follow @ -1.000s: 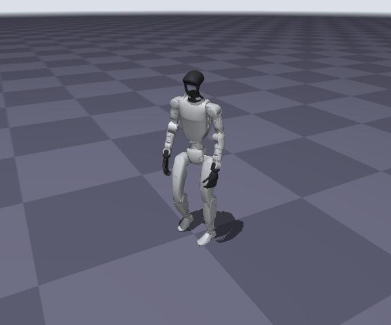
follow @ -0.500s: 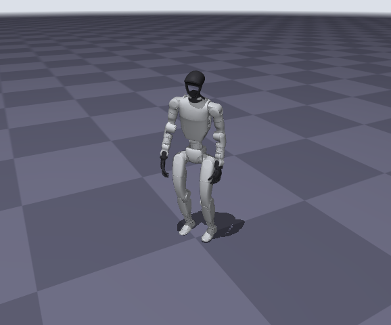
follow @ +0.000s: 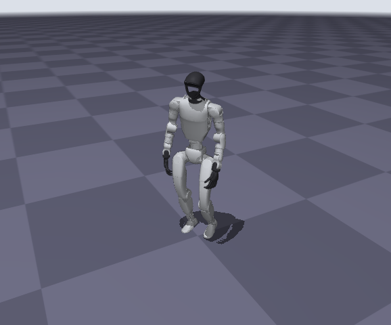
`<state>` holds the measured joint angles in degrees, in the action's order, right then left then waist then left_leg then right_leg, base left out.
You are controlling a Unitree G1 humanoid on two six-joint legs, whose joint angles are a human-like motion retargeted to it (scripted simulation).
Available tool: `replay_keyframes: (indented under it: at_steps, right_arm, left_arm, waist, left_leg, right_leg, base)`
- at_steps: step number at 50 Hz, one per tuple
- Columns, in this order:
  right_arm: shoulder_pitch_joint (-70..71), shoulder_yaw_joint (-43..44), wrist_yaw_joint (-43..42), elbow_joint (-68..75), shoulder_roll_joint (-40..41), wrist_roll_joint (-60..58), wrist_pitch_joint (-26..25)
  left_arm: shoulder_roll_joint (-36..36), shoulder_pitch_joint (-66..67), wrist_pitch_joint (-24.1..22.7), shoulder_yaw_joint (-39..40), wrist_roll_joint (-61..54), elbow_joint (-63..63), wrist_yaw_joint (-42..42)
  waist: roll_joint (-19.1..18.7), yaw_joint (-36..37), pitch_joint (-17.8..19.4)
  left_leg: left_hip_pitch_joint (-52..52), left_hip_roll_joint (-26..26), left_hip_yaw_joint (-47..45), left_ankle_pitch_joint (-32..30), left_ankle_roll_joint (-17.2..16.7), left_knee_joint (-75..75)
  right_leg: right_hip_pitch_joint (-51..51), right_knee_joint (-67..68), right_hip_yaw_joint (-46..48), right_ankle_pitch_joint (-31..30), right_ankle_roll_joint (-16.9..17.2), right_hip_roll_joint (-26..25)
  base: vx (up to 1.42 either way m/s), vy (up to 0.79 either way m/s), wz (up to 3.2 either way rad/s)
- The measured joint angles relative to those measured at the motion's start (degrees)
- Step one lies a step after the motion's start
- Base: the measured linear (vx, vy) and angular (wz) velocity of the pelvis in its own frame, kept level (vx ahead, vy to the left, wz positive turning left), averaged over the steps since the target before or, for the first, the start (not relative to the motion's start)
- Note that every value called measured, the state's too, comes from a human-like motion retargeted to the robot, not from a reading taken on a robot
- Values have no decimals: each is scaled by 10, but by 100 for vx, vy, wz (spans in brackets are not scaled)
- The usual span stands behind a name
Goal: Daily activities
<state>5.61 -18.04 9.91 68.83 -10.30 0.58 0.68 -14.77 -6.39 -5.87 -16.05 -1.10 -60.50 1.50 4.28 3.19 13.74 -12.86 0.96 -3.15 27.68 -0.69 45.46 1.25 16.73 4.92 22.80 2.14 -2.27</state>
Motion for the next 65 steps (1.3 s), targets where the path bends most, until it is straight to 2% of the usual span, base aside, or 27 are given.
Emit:
replay_keyframes:
  at_steps: [5, 10, 16, 22, 25, 27, 30, 33, 35, 40, 45, 46, 50, 53, 56, 58, 60, 65]
  right_arm:
    - [29, -3, -21, 2, -15, -11, 3]
    - [70, -5, -37, -2, -25, -14, 10]
    - [98, -21, -42, -26, -32, -14, 17]
    - [88, -36, -46, -43, -23, -9, 22]
    - [80, -42, -35, -44, -20, -6, 20]
    - [67, -49, -27, -45, -19, -5, 18]
    - [51, -60, -20, -52, -22, -7, 17]
    - [34, -66, -25, -61, -31, -11, 20]
    - [22, -67, -30, -66, -38, -14, 23]
    - [4, -62, -36, -62, -56, -15, 22]
    - [-11, -56, -39, -41, -61, -15, 12]
    - [-16, -54, -40, -36, -59, -15, 10]
    - [-35, -46, -46, -12, -50, -11, 5]
    - [-38, -38, -53, 7, -43, -3, 4]
    - [-28, -35, -58, 22, -38, 12, 6]
    - [-23, -36, -65, 21, -37, 20, 9]
    - [-16, -37, -75, 14, -37, 26, 13]
    - [13, -34, -106, -18, -41, 37, 23]
  left_arm:
    - [19, 33, 3, -14, 11, -8, 4]
    - [29, 58, 7, -25, 21, -42, 27]
    - [39, 96, 12, -35, 28, -77, 46]
    - [39, 103, 10, -38, 23, -89, 41]
    - [28, 82, 10, -40, 13, -87, 38]
    - [21, 69, 9, -44, 7, -76, 31]
    - [7, 43, 6, -49, 3, -51, 15]
    - [-9, 12, 2, -52, -2, -20, -10]
    - [-18, -9, -3, -53, -7, 2, -25]
    - [-39, -65, -17, -52, -35, 60, -41]
    - [-53, -97, -35, -64, -54, 104, -36]
    - [-53, -96, -38, -68, -54, 109, -36]
    - [-45, -76, -42, -81, -53, 118, -32]
    - [-34, -47, -39, -85, -47, 106, -27]
    - [-24, -15, -33, -88, -32, 76, -18]
    - [-17, 9, -28, -92, -18, 56, -13]
    - [-11, 31, -19, -96, -4, 36, -8]
    - [-4, 82, -1, -97, 24, -8, 6]
  waist:
    - [-19, 33, 7]
    - [-9, 50, 6]
    - [-1, 49, -7]
    - [18, 43, -30]
    - [41, 35, -31]
    - [60, 22, -30]
    - [75, -1, -30]
    - [75, -28, -28]
    - [69, -49, -26]
    - [35, -93, -12]
    - [1, -109, -12]
    - [0, -110, -14]
    - [-3, -109, -25]
    - [-14, -108, -24]
    - [-43, -107, -10]
    - [-61, -99, -5]
    - [-71, -85, -3]
    - [-64, -38, 0]
  left_leg:
    - [-90, 27, -10, 12, 11, 112]
    - [-125, 3, -21, -19, 11, -17]
    - [-113, -36, -14, -78, 2, -219]
    - [-91, -66, -18, -110, 14, -224]
    - [-57, -98, -23, -111, 32, -237]
    - [-27, -127, -22, -106, 46, -254]
    - [21, -156, -14, -101, 60, -290]
    - [76, -169, 4, -98, 62, -332]
    - [112, -172, 18, -93, 59, -355]
    - [192, -144, 54, -72, 53, -399]
    - [242, -110, 71, -40, 48, -405]
    - [250, -111, 73, -32, 47, -399]
    - [270, -111, 70, 2, 44, -355]
    - [264, -98, 73, 11, 24, -255]
    - [209, -54, 59, -31, -25, -52]
    - [160, -23, 47, -62, -45, 82]
    - [109, 9, 30, -75, -42, 183]
    - [-1, 60, -14, -17, 14, 251]
  right_leg:
    - [8, 4, -8, 8, -8, -16]
    - [8, 11, -13, 28, -3, 6]
    - [14, 43, -15, 69, -2, 28]
    - [9, 140, -21, 104, -1, 60]
    - [-9, 237, -33, 65, 20, 91]
    - [-37, 332, -51, -6, 49, 109]
    - [-95, 470, -58, -69, 60, 139]
    - [-154, 533, -57, -60, 44, 152]
    - [-188, 528, -53, -37, 34, 153]
    - [-242, 358, -41, -33, 36, 116]
    - [-242, 82, -41, -114, 73, 60]
    - [-244, 61, -42, -123, 78, 57]
    - [-242, 54, -39, -154, 83, 47]
    - [-220, 88, -33, -168, 70, 32]
    - [-179, 96, -16, -158, 44, -5]
    - [-156, 96, -11, -142, 24, -32]
    - [-134, 90, -10, -126, 10, -50]
    - [-79, 75, -27, -86, -2, -64]
  base:
    - [11, 0, -5]
    - [21, 3, 3]
    - [31, 6, 8]
    - [41, 9, 2]
    - [45, 11, 11]
    - [45, 11, 28]
    - [47, 11, 26]
    - [49, 10, 28]
    - [50, 7, 34]
    - [50, 2, 34]
    - [49, -5, 13]
    - [49, -9, 0]
    - [51, -11, -1]
    - [54, -11, 8]
    - [51, -9, 18]
    - [50, -8, 1]
    - [51, -8, -13]
    - [51, -7, -42]
